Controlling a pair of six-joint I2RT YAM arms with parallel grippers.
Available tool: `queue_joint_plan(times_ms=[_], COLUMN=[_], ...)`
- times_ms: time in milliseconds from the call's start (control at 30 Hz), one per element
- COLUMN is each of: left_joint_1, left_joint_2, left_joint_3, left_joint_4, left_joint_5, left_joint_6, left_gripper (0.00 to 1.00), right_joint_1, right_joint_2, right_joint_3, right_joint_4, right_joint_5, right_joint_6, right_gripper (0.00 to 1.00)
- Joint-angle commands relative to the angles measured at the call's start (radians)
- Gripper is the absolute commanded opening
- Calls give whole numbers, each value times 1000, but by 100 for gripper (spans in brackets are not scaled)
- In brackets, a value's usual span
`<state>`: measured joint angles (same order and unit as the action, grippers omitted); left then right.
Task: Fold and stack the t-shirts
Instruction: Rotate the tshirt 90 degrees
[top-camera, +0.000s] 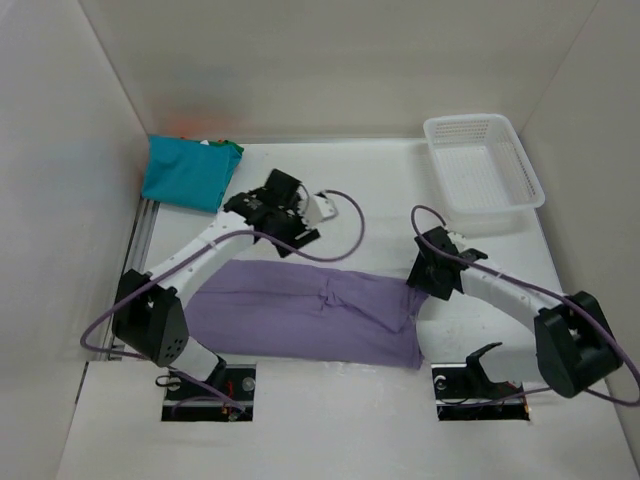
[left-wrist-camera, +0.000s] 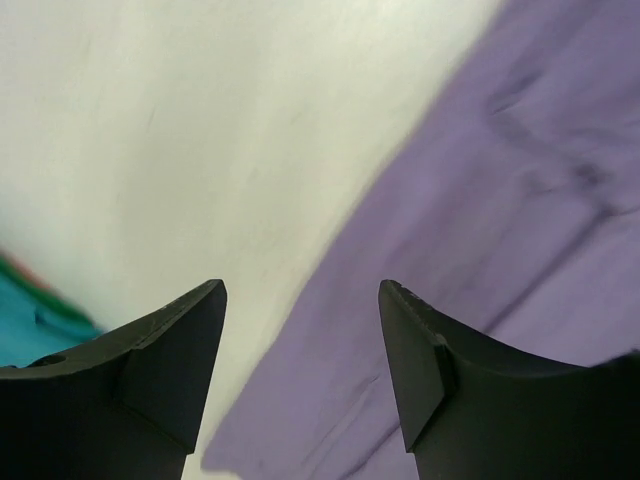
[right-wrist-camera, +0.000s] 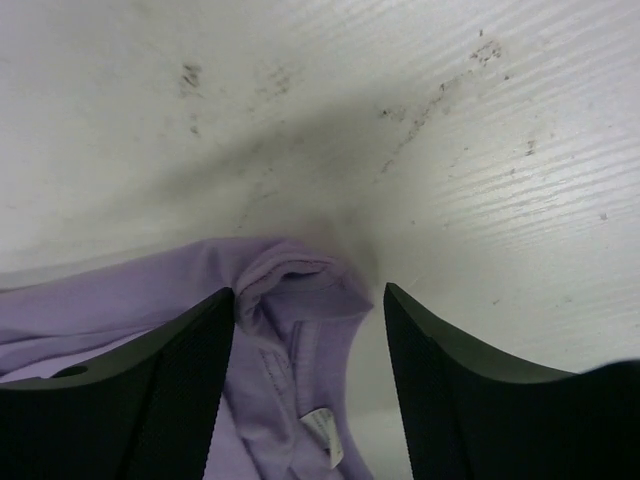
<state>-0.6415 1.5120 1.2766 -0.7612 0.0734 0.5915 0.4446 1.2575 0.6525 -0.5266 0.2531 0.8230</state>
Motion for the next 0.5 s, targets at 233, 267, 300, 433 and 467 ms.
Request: queue_joint_plan(times_ms=[233,267,300,433,467], left_joint_1=[686,719,745,809,819], left_joint_2=[111,129,146,212,223], left_joint_3=[-151,-149,-148,-137,-135], left_joint_4=[147,166,181,236,244], left_joint_5=[-159,-159,-161,-187,-198], left_joint_6=[117,126,132,137,139], left_gripper=[59,59,59,59,59], right_joint_1=[6,10,15,18,18], right_joint_2=[195,204,213,264,281], right_joint_3=[140,151,162,216,234], right_joint_4=[-62,-68,-70,-72,-72], right_joint_5=[-80,-83,-87,-94,-97], right_joint_6=[-110,-113,-114,-133,-143], right_gripper=[39,33,25,6,4])
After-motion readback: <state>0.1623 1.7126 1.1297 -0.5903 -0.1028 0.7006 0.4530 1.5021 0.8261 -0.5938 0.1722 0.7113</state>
